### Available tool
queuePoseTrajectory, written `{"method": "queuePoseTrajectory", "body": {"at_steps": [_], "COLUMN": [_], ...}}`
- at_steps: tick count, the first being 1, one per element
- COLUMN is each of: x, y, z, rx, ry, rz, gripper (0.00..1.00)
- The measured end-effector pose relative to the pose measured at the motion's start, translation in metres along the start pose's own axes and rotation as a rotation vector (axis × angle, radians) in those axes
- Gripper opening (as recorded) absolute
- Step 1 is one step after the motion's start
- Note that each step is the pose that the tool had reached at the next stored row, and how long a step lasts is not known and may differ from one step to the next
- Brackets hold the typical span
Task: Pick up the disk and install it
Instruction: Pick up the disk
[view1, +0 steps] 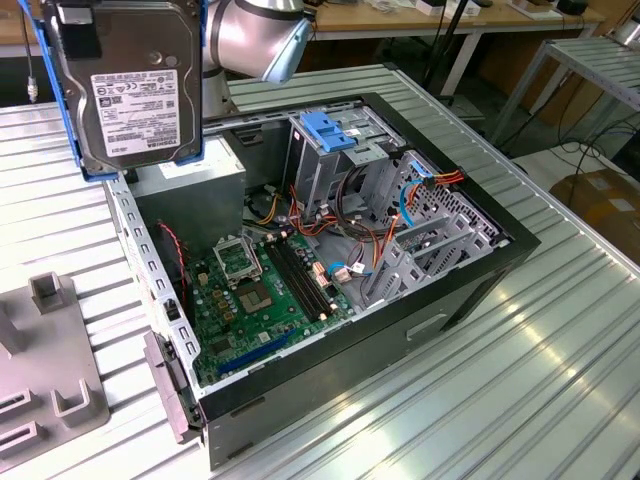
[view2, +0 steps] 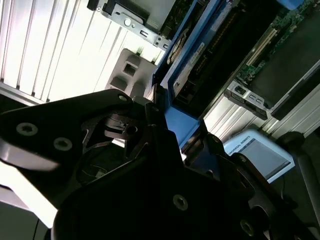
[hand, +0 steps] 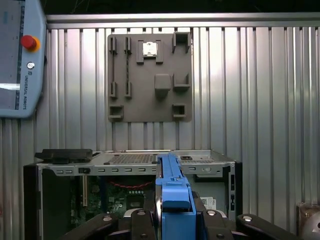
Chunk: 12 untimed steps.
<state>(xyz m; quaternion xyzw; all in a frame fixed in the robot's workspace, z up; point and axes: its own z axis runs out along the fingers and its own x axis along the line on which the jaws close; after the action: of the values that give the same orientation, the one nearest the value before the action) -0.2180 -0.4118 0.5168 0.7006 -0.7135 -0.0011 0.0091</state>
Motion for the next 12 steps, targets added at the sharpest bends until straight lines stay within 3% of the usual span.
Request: {"method": "queuePoseTrajectory", "body": {"at_steps": [6,12], "x": [-0.0005,-0.001], "y": [-0.0251,-0.0555], "z": [0.0006,0.0014], "rx": [0.0,0.0], "ry": [0.0001,0.0003], "rz": [0.0,0.0], "gripper": [0.37,0.37]}}
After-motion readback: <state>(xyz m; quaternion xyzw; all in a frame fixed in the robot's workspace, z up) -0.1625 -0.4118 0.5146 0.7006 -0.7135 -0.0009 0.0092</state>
